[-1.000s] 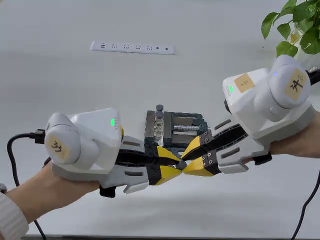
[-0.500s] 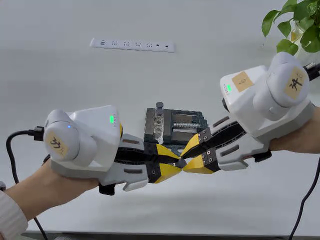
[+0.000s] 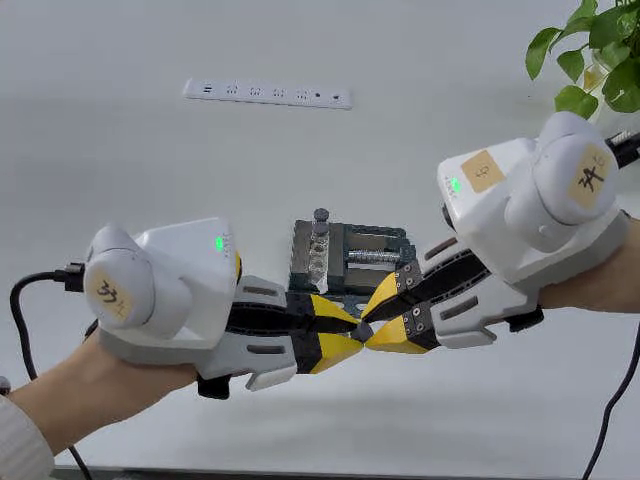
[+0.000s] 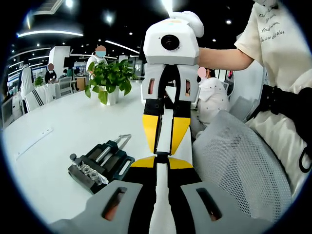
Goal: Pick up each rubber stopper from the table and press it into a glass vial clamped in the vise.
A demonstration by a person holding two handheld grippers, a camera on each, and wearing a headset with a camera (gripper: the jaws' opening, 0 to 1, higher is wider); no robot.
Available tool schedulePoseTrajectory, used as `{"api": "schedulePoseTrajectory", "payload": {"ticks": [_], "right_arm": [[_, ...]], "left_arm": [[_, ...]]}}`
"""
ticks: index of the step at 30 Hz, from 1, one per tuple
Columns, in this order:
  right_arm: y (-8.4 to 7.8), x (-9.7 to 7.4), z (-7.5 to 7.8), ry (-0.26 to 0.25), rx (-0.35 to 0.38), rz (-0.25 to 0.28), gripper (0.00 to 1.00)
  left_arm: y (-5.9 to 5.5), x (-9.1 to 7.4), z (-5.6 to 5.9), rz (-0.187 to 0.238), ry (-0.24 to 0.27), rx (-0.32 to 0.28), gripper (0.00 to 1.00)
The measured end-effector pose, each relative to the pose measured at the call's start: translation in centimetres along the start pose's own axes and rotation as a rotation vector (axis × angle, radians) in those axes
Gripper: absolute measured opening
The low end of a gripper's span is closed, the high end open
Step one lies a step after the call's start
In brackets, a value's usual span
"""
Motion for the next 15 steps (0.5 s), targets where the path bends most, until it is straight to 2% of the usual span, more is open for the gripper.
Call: {"api": "schedulePoseTrajectory", "payload": {"ticks": [2,15], "right_arm": [[-0.01,0.06,0.10,-0.005,0.001,-0.003,0.06],[0.57,0.27,0.67,0.006,0.015,-0.031,0.05]], "left_arm": [[-0.12,-0.03,-0.07,-0.001,0.011,0.017,0.04],[-0.55,-0.31,-0.43,0.022,0.058,-0.022,0.05]]}}
Point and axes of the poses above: the centre of the closed fingertips' face, and the gripper's own axes: x roughly forward along the fingers, z roughly to its right, y roughly out of its top, the point moved 6 cm from there along -x, roughly backward along the fingers, and after that the axes turned 9 degrees about x, right-handed, at the moved point
